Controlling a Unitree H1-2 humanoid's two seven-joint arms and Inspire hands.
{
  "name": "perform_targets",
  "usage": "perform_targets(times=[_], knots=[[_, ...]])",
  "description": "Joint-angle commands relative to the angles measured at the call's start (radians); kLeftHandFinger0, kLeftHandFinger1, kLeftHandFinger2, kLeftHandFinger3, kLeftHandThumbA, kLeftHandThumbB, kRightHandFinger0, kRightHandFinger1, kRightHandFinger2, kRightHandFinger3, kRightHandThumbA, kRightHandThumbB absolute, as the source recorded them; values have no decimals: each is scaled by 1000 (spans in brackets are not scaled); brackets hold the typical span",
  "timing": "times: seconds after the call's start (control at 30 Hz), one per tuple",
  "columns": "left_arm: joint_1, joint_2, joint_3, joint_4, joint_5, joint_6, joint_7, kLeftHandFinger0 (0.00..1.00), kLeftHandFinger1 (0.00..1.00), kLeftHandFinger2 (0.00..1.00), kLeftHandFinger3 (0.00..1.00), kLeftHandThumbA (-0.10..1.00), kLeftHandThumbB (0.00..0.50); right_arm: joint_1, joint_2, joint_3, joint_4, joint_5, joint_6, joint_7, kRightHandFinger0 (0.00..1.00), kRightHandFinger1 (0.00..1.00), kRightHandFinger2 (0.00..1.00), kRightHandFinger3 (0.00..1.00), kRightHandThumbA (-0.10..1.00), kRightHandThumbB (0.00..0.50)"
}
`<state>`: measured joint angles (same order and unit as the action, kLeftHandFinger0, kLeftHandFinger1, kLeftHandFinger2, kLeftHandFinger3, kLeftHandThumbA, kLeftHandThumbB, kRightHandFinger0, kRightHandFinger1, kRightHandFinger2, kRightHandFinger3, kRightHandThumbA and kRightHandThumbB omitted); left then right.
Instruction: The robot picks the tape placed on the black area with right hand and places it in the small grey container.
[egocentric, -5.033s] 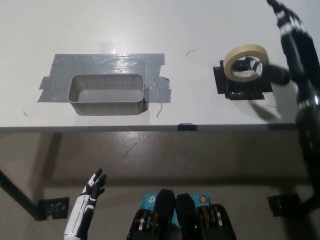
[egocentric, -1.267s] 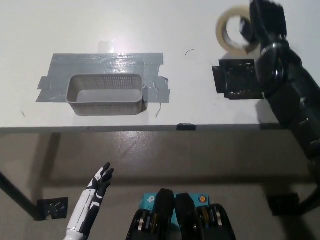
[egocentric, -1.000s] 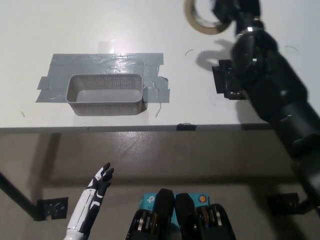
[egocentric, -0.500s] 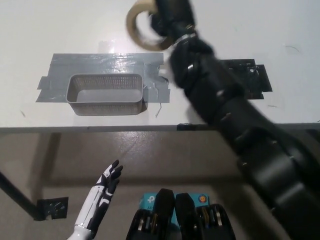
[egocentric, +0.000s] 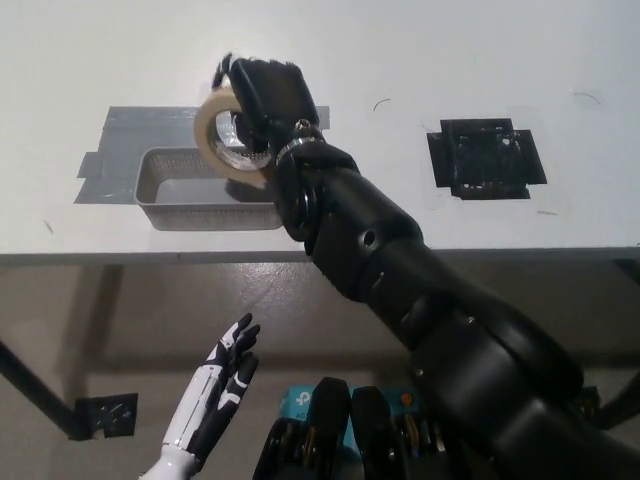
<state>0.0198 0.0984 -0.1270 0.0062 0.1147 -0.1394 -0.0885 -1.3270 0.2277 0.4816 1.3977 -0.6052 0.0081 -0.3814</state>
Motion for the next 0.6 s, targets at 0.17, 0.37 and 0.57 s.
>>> perform_targets(times=[0.17,0.37,0.57], knots=[[-12,1,-16,-44,-10,-12,-19,1000,1000,1000,1000,902,163,-33,25,34,4,-7,6,-28,0,7,462,421,-100,248],[-11,5,-22,-54,-20,4,-31,1000,1000,1000,1000,907,162,-6,26,41,3,-2,1,-31,0,77,702,323,-100,230],[-15,6,-23,-57,-3,1,-26,971,1000,1000,1000,928,153,16,20,51,9,-5,-12,-35,0,99,509,525,-100,191]])
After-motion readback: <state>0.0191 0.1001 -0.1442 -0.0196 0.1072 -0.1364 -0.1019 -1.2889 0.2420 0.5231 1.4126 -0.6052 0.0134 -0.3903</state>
